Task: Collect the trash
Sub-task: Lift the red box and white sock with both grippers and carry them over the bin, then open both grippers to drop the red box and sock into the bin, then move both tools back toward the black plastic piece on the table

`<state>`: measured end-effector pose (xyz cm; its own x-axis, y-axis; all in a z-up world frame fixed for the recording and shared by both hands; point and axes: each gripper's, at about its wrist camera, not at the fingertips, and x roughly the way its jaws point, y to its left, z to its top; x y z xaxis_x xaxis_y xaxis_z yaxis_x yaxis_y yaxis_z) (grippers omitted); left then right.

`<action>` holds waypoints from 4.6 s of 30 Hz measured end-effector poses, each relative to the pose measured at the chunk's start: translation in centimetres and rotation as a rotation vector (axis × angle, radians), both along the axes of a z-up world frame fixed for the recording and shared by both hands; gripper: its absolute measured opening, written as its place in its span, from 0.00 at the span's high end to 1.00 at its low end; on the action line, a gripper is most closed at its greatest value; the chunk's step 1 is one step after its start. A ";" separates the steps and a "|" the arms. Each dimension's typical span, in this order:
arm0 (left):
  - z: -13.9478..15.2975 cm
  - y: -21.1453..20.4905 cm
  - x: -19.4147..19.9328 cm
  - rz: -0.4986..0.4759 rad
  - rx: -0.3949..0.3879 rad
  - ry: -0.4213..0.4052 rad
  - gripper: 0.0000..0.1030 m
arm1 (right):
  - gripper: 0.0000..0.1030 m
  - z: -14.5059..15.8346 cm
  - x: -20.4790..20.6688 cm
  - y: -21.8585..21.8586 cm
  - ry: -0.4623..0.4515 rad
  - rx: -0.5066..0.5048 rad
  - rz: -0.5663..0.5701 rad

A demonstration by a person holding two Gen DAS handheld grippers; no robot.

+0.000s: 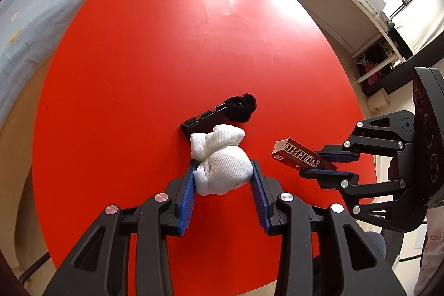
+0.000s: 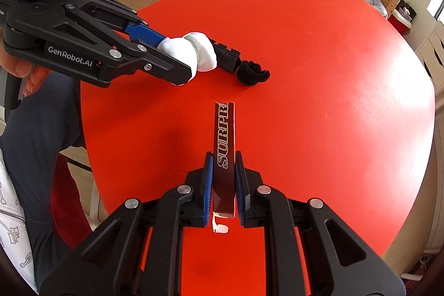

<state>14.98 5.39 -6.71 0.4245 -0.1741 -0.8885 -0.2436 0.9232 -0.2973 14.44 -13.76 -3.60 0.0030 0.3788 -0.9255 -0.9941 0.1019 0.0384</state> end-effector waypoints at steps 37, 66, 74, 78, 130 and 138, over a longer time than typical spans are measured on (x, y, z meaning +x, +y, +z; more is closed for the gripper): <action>8.4 -3.9 -11.3 -0.226 0.186 -0.210 0.64 | 0.86 9.2 -9.8 -7.2 -0.045 0.263 -0.393; 7.4 -6.7 -17.6 -0.281 0.163 -0.233 0.64 | 0.86 8.1 -17.9 -10.9 0.005 0.319 -0.471; 6.3 -7.5 -18.6 -0.305 0.144 -0.215 0.64 | 0.86 7.1 -19.0 -11.6 0.032 0.316 -0.490; 6.1 -7.6 -19.0 -0.304 0.137 -0.212 0.64 | 0.86 7.0 -19.1 -11.7 0.035 0.317 -0.490; 6.2 -3.9 -17.7 -0.181 0.122 -0.207 0.07 | 0.05 6.3 -17.1 -11.6 0.068 0.323 -0.484; 7.8 -2.4 -15.1 -0.223 0.167 -0.246 0.07 | 0.05 8.3 -13.7 -9.7 0.032 0.338 -0.430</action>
<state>-0.10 3.01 1.06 0.5969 -0.1475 -0.7887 0.0292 0.9863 -0.1624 0.69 -23.44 4.74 0.1970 0.6259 -0.7547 -0.8632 0.4756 0.1692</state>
